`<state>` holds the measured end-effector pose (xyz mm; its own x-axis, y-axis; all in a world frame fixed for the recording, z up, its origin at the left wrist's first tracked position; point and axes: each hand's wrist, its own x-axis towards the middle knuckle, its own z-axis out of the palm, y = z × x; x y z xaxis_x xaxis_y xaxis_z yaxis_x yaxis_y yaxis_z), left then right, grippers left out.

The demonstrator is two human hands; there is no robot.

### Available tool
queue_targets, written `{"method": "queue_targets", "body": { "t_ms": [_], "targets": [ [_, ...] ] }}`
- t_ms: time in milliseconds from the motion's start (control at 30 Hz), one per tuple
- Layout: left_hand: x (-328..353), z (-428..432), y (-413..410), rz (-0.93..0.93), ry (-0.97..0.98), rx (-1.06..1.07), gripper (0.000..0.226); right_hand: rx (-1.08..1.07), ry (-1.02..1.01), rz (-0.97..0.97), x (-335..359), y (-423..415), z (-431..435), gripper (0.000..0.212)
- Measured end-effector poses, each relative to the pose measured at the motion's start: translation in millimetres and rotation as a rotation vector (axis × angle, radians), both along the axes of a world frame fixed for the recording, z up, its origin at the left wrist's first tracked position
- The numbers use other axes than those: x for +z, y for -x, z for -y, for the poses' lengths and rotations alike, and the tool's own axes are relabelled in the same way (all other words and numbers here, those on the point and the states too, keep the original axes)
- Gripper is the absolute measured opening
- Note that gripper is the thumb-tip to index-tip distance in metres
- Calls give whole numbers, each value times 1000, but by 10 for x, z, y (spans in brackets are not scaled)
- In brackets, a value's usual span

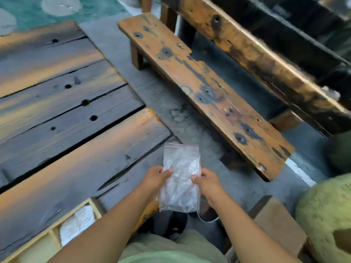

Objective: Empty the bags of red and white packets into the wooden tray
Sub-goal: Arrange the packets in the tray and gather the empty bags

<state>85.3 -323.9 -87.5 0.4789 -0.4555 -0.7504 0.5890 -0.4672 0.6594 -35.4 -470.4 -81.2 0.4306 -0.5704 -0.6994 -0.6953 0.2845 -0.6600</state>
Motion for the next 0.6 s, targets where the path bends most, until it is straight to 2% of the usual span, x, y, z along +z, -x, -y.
{"method": "queue_targets", "body": {
  "t_ms": [100, 200, 333, 467, 600],
  "targets": [
    [15, 342, 192, 87, -10, -110, 12, -113, -18, -15, -8, 387, 201, 12],
    [55, 702, 423, 135, -1, -251, 12, -238, -62, -1, -46, 780, 409, 3],
    [65, 1143, 781, 147, -19, -369, 8, -342, -92, 2, -145, 1264, 708, 10],
    [-98, 1510, 1143, 197, -90, -483, 29, -432, -134, 5, -319, 1727, 988, 21],
    [-407, 1695, 1423, 166, -193, -590, 24, -497, -194, -39, -594, 2128, 1084, 15]
  ]
}}
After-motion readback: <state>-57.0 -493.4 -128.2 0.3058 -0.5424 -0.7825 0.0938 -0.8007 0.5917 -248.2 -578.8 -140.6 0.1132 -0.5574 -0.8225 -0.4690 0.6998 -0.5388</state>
